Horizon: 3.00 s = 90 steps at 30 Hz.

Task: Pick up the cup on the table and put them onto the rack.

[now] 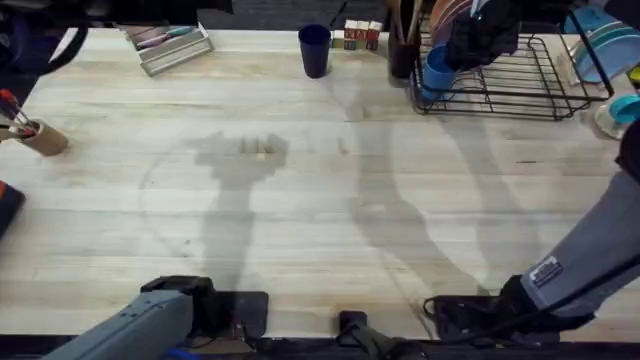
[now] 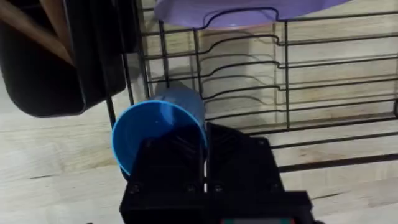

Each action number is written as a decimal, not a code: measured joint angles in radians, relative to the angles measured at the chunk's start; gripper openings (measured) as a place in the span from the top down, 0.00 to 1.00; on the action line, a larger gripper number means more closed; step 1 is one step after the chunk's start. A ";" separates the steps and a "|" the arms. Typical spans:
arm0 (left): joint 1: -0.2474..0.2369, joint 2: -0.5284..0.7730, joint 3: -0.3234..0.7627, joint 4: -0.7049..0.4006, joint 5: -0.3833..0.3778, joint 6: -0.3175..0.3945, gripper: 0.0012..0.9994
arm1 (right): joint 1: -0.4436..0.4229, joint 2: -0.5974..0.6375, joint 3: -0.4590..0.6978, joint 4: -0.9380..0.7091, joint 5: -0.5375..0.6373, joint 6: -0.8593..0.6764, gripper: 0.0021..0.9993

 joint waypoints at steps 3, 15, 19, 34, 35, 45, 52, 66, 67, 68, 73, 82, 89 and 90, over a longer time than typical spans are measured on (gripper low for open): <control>0.000 0.000 0.000 0.000 0.000 0.000 0.00 | 0.000 0.000 0.000 -0.035 0.008 0.000 0.97; 0.000 0.000 0.000 0.000 0.000 0.000 0.01 | -0.001 0.000 0.003 -0.087 -0.052 -0.030 0.97; 0.000 0.000 0.000 -0.006 0.000 0.000 0.01 | -0.001 0.000 0.003 -0.090 -0.064 -0.040 0.97; 0.000 0.000 0.000 -0.015 0.000 0.000 0.01 | -0.001 0.000 0.003 -0.119 -0.040 -0.068 0.82; 0.000 0.000 0.000 -0.015 0.000 0.000 0.01 | -0.001 0.000 0.003 -0.120 -0.039 -0.071 0.82; 0.000 0.000 0.000 -0.015 0.000 0.000 0.01 | -0.001 0.000 0.003 -0.122 -0.038 -0.074 0.71; 0.000 0.000 0.000 -0.015 0.000 0.000 0.01 | -0.001 0.000 0.054 -0.155 -0.038 -0.074 0.69; 0.000 0.000 0.000 -0.015 0.000 0.000 0.01 | -0.001 -0.051 0.106 -0.200 -0.038 -0.074 0.61; 0.000 0.000 0.000 -0.015 0.000 0.000 0.01 | -0.001 -0.064 0.106 -0.206 -0.038 -0.074 0.61; 0.000 0.000 0.000 -0.015 0.000 0.000 0.01 | -0.001 -0.077 0.106 -0.212 -0.038 -0.074 0.61; 0.000 0.000 0.000 -0.015 0.000 0.000 0.01 | -0.001 -0.145 0.106 -0.220 -0.038 -0.074 0.48; 0.000 0.000 0.000 -0.015 0.000 0.000 0.00 | 0.041 -0.267 0.107 -0.222 -0.035 -0.077 0.00; 0.000 0.000 0.000 -0.015 0.000 0.000 0.01 | 0.137 -0.269 0.107 -0.203 -0.044 -0.077 0.00; 0.000 0.000 0.000 -0.015 0.000 0.000 0.01 | 0.153 -0.269 0.107 -0.187 -0.056 -0.077 0.00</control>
